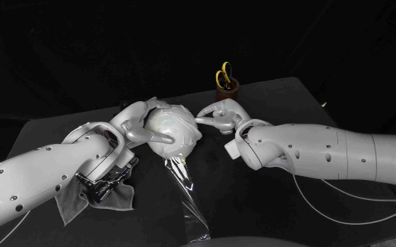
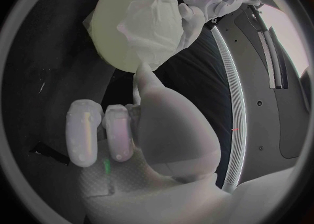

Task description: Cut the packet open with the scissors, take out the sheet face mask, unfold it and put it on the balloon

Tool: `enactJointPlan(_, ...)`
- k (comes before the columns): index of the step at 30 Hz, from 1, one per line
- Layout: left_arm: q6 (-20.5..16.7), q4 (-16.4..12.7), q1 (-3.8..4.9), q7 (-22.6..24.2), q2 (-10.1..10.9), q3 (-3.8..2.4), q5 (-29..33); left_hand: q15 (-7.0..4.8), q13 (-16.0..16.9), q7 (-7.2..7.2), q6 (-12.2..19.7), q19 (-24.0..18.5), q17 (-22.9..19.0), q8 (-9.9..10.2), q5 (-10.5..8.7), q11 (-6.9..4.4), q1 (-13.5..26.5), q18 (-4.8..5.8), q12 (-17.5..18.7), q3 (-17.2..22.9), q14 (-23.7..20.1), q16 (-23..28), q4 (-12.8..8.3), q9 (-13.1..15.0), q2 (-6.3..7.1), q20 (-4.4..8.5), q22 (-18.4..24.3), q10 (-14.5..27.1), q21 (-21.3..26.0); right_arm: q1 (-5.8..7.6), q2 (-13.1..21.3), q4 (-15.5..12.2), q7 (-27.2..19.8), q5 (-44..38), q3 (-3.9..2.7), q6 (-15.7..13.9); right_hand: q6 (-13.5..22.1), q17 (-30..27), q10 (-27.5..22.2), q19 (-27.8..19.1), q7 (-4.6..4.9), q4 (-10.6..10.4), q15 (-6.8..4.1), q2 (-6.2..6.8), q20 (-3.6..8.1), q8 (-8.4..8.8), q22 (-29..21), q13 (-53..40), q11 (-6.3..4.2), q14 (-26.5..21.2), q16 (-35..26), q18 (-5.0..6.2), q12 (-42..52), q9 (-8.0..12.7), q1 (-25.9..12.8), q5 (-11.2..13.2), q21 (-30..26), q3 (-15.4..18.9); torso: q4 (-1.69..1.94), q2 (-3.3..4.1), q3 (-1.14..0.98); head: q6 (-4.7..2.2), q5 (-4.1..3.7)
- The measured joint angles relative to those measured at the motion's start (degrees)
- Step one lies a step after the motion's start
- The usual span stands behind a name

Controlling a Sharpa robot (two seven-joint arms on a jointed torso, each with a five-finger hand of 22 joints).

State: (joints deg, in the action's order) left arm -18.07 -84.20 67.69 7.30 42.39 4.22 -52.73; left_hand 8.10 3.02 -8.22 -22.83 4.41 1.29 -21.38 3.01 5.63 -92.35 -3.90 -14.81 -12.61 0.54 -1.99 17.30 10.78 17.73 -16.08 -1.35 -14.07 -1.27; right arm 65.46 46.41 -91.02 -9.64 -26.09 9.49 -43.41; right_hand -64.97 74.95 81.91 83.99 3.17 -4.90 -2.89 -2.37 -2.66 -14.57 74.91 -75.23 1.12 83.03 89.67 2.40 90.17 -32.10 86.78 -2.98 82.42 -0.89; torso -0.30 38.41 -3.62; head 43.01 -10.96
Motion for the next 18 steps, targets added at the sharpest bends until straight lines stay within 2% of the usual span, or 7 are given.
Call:
enactJointPlan(7,0.0,0.0,0.0,0.0,0.0,0.0,0.0,0.0,0.0,0.01,0.0,0.0,0.0,0.0,0.0,0.0,0.0,0.0,0.0,0.0,0.0,0.0,0.0,0.0,0.0,0.0,0.0,0.0,0.0,-0.01,0.0,1.8,0.7,-0.1,-0.04,-0.9,1.1,0.0,0.0,0.0,-0.29,1.2,-0.12,-0.54,0.0,-1.6,0.0,0.0,-0.01,0.1,0.1,-0.24,0.0,-2.2,-0.5,0.0,0.2,-2.7,0.0,0.0,0.0,-0.04,0.04)
enactJointPlan(11,0.0,0.0,0.02,0.0,0.0,0.0,0.0,0.0,0.0,0.01,0.0,0.0,0.0,0.0,0.0,0.0,0.0,0.0,0.0,0.0,0.0,0.0,0.0,0.0,0.0,0.0,0.0,0.0,0.0,0.0,0.1,2.3,1.1,-0.3,-0.08,-1.1,1.8,0.0,-0.1,0.0,-0.22,1.9,-0.18,-0.93,0.0,-2.16,0.0,0.0,-0.06,0.2,0.1,-0.26,0.0,-3.3,-0.9,0.0,0.2,-4.3,-0.01,0.01,-0.01,-0.04,0.02)
enactJointPlan(13,0.0,0.0,0.02,0.0,0.0,0.0,0.0,0.0,0.0,0.01,0.0,0.0,0.0,0.0,0.0,0.0,0.0,0.0,0.0,0.0,0.0,0.0,0.0,0.0,0.0,0.0,0.0,0.0,0.0,0.01,0.2,2.2,1.1,-0.3,-0.09,-1.0,3.4,0.0,-0.1,0.0,0.09,1.8,-0.19,-1.37,-0.01,-2.17,0.0,0.0,-0.12,0.2,0.1,-0.27,0.1,-3.7,-1.4,0.0,-0.2,-5.1,0.0,0.02,-0.01,-0.04,0.01)
enactJointPlan(16,0.0,0.0,0.02,0.0,0.0,0.0,0.1,0.0,0.0,0.01,0.0,0.0,0.0,0.0,0.0,0.0,0.0,0.0,0.0,0.0,0.0,0.0,0.0,0.0,0.0,0.0,0.0,0.0,0.0,0.02,0.4,1.6,1.1,-0.3,-0.1,-0.4,8.0,0.0,0.1,0.0,1.83,0.7,0.03,-2.44,-0.01,1.09,0.0,-1.1,0.13,0.4,0.1,-0.27,0.2,-2.4,-2.5,0.0,-0.9,-4.8,0.0,0.02,0.01,-0.1,0.01)
enactJointPlan(18,0.0,0.0,0.01,0.0,0.0,0.0,0.1,0.0,0.0,0.01,0.0,0.0,0.0,0.0,0.0,0.0,0.0,0.0,0.0,0.0,0.0,0.0,0.0,0.0,0.0,0.0,0.0,0.0,0.0,0.02,0.5,1.0,1.0,-0.3,-0.1,0.4,10.3,0.0,0.4,0.0,3.08,-1.1,0.47,-1.81,-0.03,2.9,0.0,-1.3,0.37,0.9,0.1,-0.28,-0.4,-1.4,-5.4,0.0,-1.1,-3.0,0.0,0.03,0.01,-0.12,0.01)
